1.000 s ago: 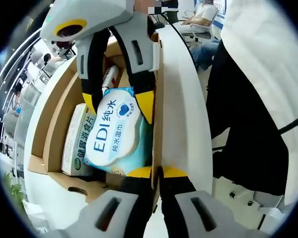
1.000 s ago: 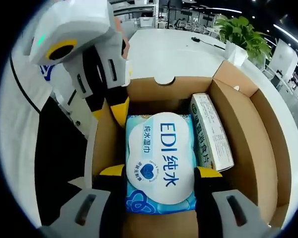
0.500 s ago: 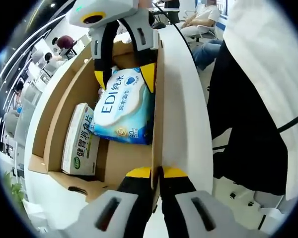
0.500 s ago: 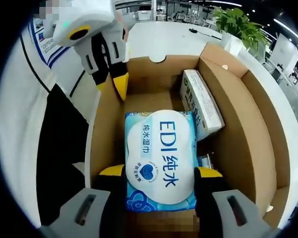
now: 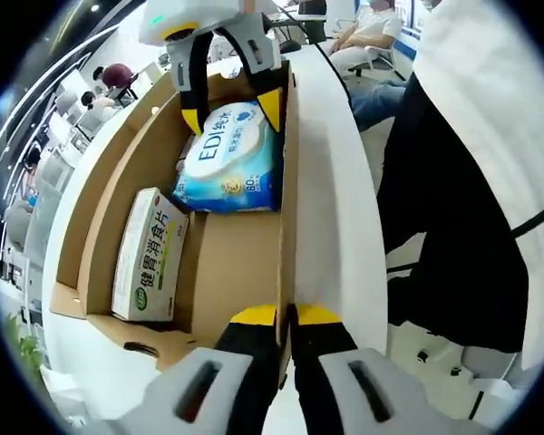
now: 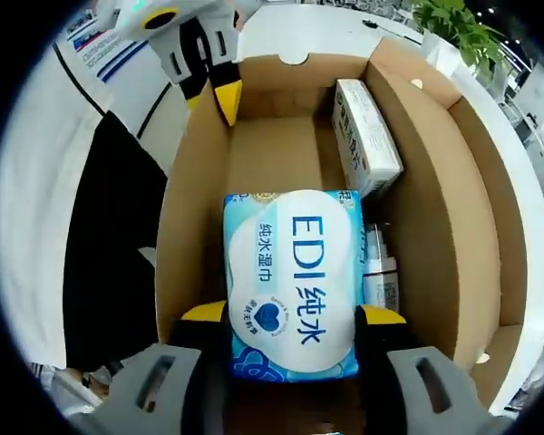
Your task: Operate the shoe box by opening the lid, removing the specified soft item, and placing it in the target area until the item is outside and the box remains undamaged.
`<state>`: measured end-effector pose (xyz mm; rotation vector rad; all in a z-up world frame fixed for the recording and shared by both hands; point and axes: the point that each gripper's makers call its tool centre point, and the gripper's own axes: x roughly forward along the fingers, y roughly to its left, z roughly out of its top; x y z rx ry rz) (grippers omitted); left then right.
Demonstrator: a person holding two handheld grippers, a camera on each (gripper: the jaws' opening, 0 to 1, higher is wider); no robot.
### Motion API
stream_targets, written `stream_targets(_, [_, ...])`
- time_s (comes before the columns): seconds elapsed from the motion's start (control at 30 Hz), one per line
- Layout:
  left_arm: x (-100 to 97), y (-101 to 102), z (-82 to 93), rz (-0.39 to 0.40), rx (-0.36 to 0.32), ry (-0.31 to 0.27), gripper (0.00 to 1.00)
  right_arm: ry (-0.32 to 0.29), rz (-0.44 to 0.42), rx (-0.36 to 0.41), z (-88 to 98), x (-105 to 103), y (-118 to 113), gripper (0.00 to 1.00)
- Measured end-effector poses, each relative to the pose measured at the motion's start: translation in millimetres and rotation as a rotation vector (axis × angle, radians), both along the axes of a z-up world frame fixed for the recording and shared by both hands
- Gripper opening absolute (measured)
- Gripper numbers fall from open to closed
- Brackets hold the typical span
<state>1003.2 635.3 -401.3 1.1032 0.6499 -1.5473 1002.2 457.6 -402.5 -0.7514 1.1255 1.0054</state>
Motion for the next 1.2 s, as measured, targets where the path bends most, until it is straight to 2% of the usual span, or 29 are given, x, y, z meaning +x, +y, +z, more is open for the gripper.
stream_targets(0.27, [-0.4, -1, 0.8, 0.007, -0.004, -0.006, 0.04, 0.008, -0.044, 0.009, -2.6, 1, -8, 0.56])
stream_targets(0.4, [-0.4, -1, 0.7, 0.004, -0.004, -0.008, 0.04, 0.001, -0.035, 0.011, 3.1, -2, -4, 0.57])
stream_targets(0.47, [-0.5, -1, 1.1, 0.005, -0.003, -0.01, 0.04, -0.009, -0.034, 0.006, -0.3, -1, -4, 0.58])
stream_targets(0.57, [-0.3, -1, 1.1, 0.006, -0.004, -0.011, 0.04, 0.012, -0.086, 0.044, -1.0, 3, 8, 0.63])
stream_targets(0.63, [-0.4, -1, 1.5, 0.006, -0.004, -0.011, 0.04, 0.014, -0.08, 0.024, -6.1, 7, 12, 0.64])
stream_targets(0.77, [0.3, -1, 1.6, 0.012, -0.007, -0.012, 0.04, 0.024, -0.014, -0.106, -19.4, 7, 7, 0.63])
stream_targets(0.87, [0.7, -1, 0.7, 0.013, -0.008, -0.012, 0.04, 0.052, -0.036, -0.13, -17.7, 3, 12, 0.65])
stream_targets(0.93, [0.8, 0, 0.4, 0.012, -0.008, -0.011, 0.04, 0.062, -0.047, -0.16, -24.3, 3, 13, 0.66])
stream_targets(1.07, [0.8, 0, 0.1, 0.011, -0.006, -0.008, 0.04, 0.085, -0.031, -0.213, -28.8, 1, 13, 0.67])
stream_targets(1.2, [-0.4, -1, 1.7, 0.007, -0.006, -0.007, 0.04, 0.075, -0.029, -0.23, -27.9, -2, 12, 0.67])
